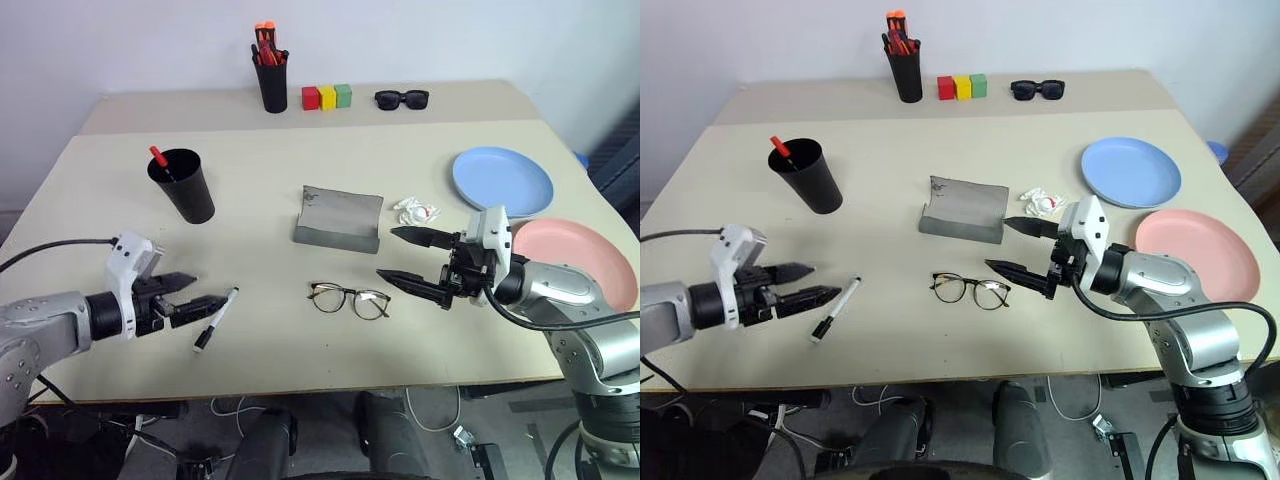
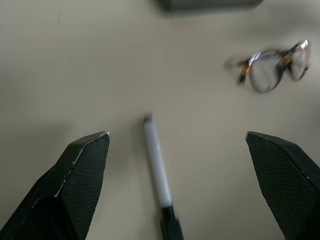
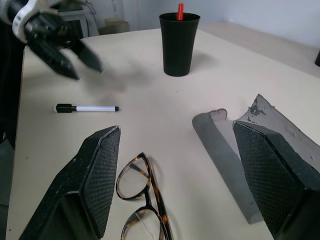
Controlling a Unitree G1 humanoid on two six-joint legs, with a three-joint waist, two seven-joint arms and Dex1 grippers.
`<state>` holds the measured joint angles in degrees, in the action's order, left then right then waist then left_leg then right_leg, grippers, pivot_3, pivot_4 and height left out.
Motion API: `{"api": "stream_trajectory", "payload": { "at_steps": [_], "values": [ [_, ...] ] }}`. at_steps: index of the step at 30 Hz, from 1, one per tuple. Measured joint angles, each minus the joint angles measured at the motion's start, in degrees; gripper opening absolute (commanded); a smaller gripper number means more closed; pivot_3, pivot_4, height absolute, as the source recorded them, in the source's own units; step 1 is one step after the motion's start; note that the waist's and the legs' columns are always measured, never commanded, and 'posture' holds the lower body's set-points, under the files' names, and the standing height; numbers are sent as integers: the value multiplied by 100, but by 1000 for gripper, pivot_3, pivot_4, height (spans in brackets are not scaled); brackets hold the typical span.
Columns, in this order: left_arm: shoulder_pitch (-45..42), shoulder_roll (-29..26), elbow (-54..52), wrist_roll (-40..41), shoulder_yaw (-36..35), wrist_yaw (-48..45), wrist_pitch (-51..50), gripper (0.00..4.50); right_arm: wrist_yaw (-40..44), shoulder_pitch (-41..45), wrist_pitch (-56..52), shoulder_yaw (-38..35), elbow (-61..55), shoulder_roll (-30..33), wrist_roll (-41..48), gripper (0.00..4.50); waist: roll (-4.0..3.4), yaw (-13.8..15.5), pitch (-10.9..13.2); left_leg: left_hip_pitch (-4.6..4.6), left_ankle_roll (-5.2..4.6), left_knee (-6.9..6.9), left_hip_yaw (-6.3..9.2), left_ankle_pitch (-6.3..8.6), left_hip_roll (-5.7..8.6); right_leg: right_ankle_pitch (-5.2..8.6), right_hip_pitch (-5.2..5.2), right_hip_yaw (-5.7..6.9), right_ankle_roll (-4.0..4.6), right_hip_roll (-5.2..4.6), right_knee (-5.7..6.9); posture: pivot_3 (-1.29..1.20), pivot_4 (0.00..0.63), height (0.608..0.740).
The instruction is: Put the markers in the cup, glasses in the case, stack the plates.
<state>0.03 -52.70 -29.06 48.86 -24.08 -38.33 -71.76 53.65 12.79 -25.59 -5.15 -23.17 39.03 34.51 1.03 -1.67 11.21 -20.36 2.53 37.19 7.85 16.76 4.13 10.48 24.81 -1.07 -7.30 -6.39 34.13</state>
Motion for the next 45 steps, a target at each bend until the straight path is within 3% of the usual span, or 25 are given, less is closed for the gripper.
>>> {"api": "stream_trajectory", "payload": {
  "at_steps": [7,12,16,25,28,35,40,45],
  "values": [
    [326,127,-105,148,-144,589,-881,4466,-4,78,-48,29,1,1,13,3674,0,79,0,-1,0,-2,-2,0,0,4,2,0,9,0,-2,0,150,740],
    [744,67,-391,110,-81,610,-784,4466,-40,76,-47,44,0,-10,14,3674,-6,91,-5,2,1,-2,-7,1,-1,11,-1,-1,20,-5,-5,0,150,740],
    [667,389,-404,-21,21,788,-587,4466,-60,68,-47,60,0,-38,13,3674,-46,123,-26,6,1,-1,-8,0,1,21,-9,0,6,-9,-6,0,150,740],
    [-108,128,-288,-481,1182,818,-335,4466,-137,73,-37,84,1,-38,-2,3674,-86,265,-50,14,0,13,-17,-2,2,26,-36,8,2,-21,-6,0,150,740],
    [-615,210,-67,-562,1480,868,-475,3578,-169,63,-33,82,-2,-38,-7,3674,-88,250,-51,13,0,13,-18,-2,2,25,-36,9,2,-20,-6,0,150,740],
    [-1343,320,82,-364,1883,802,-1321,81,-276,47,1,73,-3,-37,-80,3674,-72,196,-42,2,0,6,-19,-1,2,22,-22,9,1,-19,-7,0,150,740],
    [-1436,124,-40,-143,1888,624,-1808,22,-299,57,47,59,6,-37,-124,3674,-53,105,-31,0,0,-1,-19,-1,1,23,-17,9,1,-19,-7,0,150,740],
    [-1733,390,202,-453,1840,796,-1183,22,-292,71,82,53,47,-41,-180,3674,-40,107,-23,-1,1,1,-18,-2,0,23,-17,10,2,-18,-8,0,150,740]
  ]
}}
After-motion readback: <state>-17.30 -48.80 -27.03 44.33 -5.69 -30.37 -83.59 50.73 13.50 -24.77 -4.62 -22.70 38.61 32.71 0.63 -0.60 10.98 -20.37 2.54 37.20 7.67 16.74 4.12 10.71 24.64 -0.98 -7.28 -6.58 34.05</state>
